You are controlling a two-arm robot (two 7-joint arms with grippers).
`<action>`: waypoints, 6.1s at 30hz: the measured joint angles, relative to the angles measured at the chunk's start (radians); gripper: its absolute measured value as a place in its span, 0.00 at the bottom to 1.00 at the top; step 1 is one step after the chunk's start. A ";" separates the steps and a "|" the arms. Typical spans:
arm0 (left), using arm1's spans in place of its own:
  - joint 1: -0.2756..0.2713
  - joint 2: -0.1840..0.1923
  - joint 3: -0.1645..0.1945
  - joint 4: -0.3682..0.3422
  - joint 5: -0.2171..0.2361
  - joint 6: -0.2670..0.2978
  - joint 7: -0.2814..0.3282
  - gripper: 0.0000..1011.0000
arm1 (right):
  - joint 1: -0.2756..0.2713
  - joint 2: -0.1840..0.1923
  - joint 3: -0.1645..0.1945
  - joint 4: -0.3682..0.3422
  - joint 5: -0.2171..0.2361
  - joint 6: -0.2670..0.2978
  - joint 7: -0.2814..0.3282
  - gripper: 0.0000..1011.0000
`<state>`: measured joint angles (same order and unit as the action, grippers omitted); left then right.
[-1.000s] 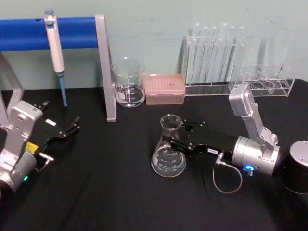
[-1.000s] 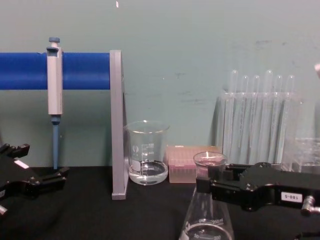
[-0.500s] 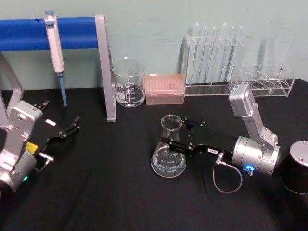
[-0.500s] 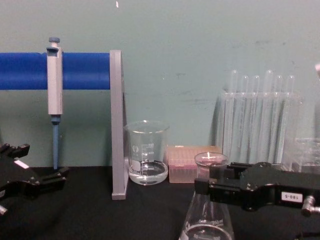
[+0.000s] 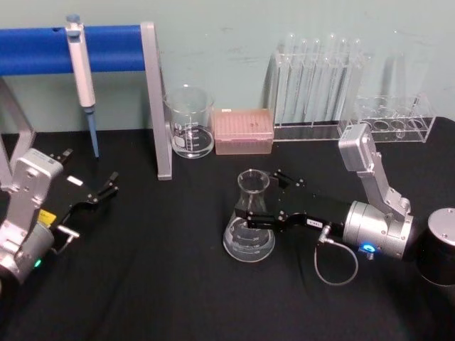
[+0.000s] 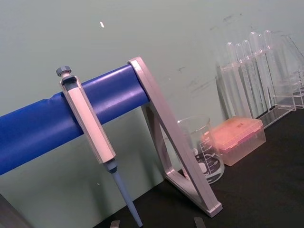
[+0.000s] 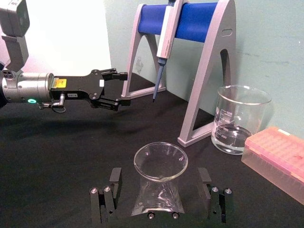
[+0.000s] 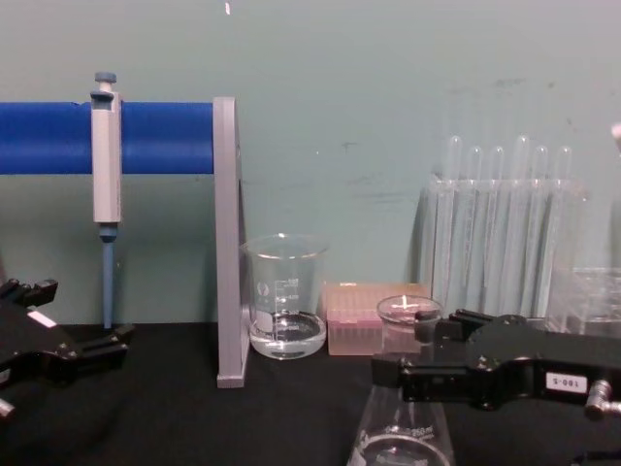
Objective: Grasp the erlenmeyer flask with one hand, shake it three times, then place it back.
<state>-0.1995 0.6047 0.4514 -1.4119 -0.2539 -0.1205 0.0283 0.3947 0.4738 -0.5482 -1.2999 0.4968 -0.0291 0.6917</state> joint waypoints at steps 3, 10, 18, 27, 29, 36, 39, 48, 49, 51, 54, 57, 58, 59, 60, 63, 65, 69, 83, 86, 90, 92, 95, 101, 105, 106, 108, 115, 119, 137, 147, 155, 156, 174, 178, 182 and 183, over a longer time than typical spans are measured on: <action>0.000 0.000 0.000 0.000 0.000 0.000 0.000 0.99 | 0.000 0.000 0.000 0.000 0.000 0.000 0.000 0.99; 0.000 0.000 0.000 0.000 0.000 0.000 0.000 0.99 | 0.000 0.000 0.000 0.000 0.000 0.000 0.000 0.99; 0.000 0.000 0.000 0.000 0.000 0.000 0.000 0.99 | 0.000 0.000 0.000 0.000 0.000 0.000 0.000 0.99; 0.000 0.000 0.000 0.000 0.000 0.000 0.000 0.99 | -0.001 0.004 -0.002 -0.006 -0.005 0.019 -0.010 0.99; 0.000 0.000 0.000 0.000 0.000 0.000 0.000 0.99 | -0.001 0.007 -0.004 -0.009 -0.007 0.027 -0.011 0.99; 0.000 0.000 0.000 0.000 0.000 0.000 0.000 0.99 | -0.009 0.033 -0.006 -0.042 -0.010 0.065 -0.013 0.99; 0.000 0.000 0.000 0.000 0.000 0.000 0.000 0.99 | -0.018 0.053 -0.004 -0.064 -0.004 0.087 -0.013 0.99; 0.000 0.000 0.000 0.000 0.000 0.000 0.000 0.99 | -0.073 0.132 0.026 -0.150 0.045 0.148 -0.018 0.99; 0.000 0.000 0.000 0.000 0.000 0.000 0.000 0.99 | -0.085 0.144 0.035 -0.164 0.057 0.156 -0.024 0.99; 0.000 0.000 0.000 0.000 0.000 0.000 0.000 0.99 | -0.098 0.158 0.048 -0.178 0.070 0.164 -0.034 0.99; 0.000 0.000 0.000 0.000 0.000 0.000 0.000 0.99 | -0.121 0.177 0.073 -0.201 0.093 0.175 -0.063 0.99; 0.000 0.000 0.000 0.000 0.000 0.000 0.000 0.99 | -0.137 0.189 0.097 -0.215 0.105 0.178 -0.098 0.99; 0.000 0.000 0.000 0.000 0.000 0.000 0.000 0.99 | -0.140 0.190 0.102 -0.217 0.106 0.178 -0.108 0.99; 0.000 0.000 0.000 0.000 0.000 0.000 0.000 0.99 | -0.143 0.190 0.108 -0.219 0.106 0.178 -0.118 0.99; 0.000 0.000 0.000 0.000 0.000 0.000 0.000 0.99 | -0.147 0.190 0.119 -0.223 0.105 0.177 -0.142 0.99; 0.000 0.000 0.000 0.000 0.000 0.000 0.000 0.99 | -0.154 0.178 0.142 -0.229 0.094 0.166 -0.197 0.99; 0.000 0.000 0.000 0.000 0.000 0.000 0.000 0.99 | -0.157 0.167 0.155 -0.232 0.084 0.156 -0.227 0.99; 0.000 0.000 0.000 0.000 0.000 0.000 0.000 0.99 | -0.163 0.130 0.178 -0.234 0.051 0.118 -0.298 0.99; 0.000 0.000 0.000 0.000 0.000 0.000 0.000 0.99 | -0.159 0.017 0.196 -0.213 -0.107 0.018 -0.483 0.99; 0.000 0.000 0.000 0.000 0.000 0.000 0.000 0.99 | -0.167 0.002 0.206 -0.204 -0.125 0.003 -0.506 0.99; 0.000 0.000 0.000 0.000 0.000 0.000 0.000 0.99 | -0.174 -0.014 0.218 -0.185 -0.128 -0.001 -0.517 0.99; 0.000 0.000 0.000 0.000 0.000 0.000 0.000 0.99 | -0.177 -0.021 0.224 -0.172 -0.129 0.000 -0.518 0.99; 0.000 0.000 0.000 0.000 0.000 0.000 0.000 0.99 | -0.180 -0.029 0.228 -0.156 -0.133 0.005 -0.517 0.99; 0.000 0.000 0.000 0.000 0.000 0.000 0.000 0.99 | -0.181 -0.044 0.234 -0.118 -0.144 0.019 -0.506 0.99; 0.000 0.000 0.000 0.000 0.000 0.000 0.000 0.99 | -0.177 -0.053 0.235 -0.095 -0.150 0.027 -0.494 0.99; 0.000 0.000 0.000 0.000 0.000 0.000 0.000 0.99 | -0.177 -0.055 0.236 -0.091 -0.150 0.029 -0.491 0.99; 0.000 0.000 0.000 0.000 0.000 0.000 0.000 0.99 | -0.174 -0.059 0.238 -0.081 -0.153 0.033 -0.483 0.99; 0.000 0.000 0.000 0.000 0.000 0.000 0.000 0.99 | -0.169 -0.072 0.248 -0.066 -0.162 0.042 -0.464 0.99; 0.000 0.000 0.000 0.000 0.000 0.000 0.000 0.99 | -0.168 -0.075 0.251 -0.065 -0.164 0.045 -0.463 0.99; 0.000 0.000 0.000 0.000 0.000 0.000 0.000 0.99 | -0.168 -0.072 0.248 -0.065 -0.163 0.045 -0.462 0.99; 0.000 0.000 0.000 0.000 0.000 0.000 0.000 0.99 | -0.168 -0.072 0.247 -0.065 -0.162 0.044 -0.462 0.99; 0.000 0.000 0.000 0.000 0.000 0.000 0.000 0.99 | -0.168 -0.071 0.247 -0.065 -0.161 0.044 -0.462 0.99; 0.000 0.000 0.000 0.000 0.000 0.000 0.000 0.99 | -0.168 -0.071 0.247 -0.065 -0.161 0.044 -0.462 0.99; 0.000 0.000 0.000 0.000 0.000 0.000 0.000 0.99 | -0.168 -0.071 0.247 -0.065 -0.161 0.044 -0.463 0.99; 0.000 0.000 0.000 0.000 0.000 0.000 0.000 0.99 | -0.168 -0.071 0.247 -0.065 -0.161 0.044 -0.463 0.99; 0.000 0.000 0.000 0.000 0.000 0.000 0.000 0.99 | -0.168 -0.071 0.247 -0.065 -0.161 0.044 -0.463 0.99; 0.000 0.000 0.000 0.000 0.000 0.000 0.000 0.99 | -0.168 -0.071 0.247 -0.065 -0.161 0.044 -0.463 0.99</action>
<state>-0.1995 0.6047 0.4514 -1.4119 -0.2539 -0.1205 0.0283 0.2268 0.4023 -0.3013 -1.3648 0.3358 0.0145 0.2292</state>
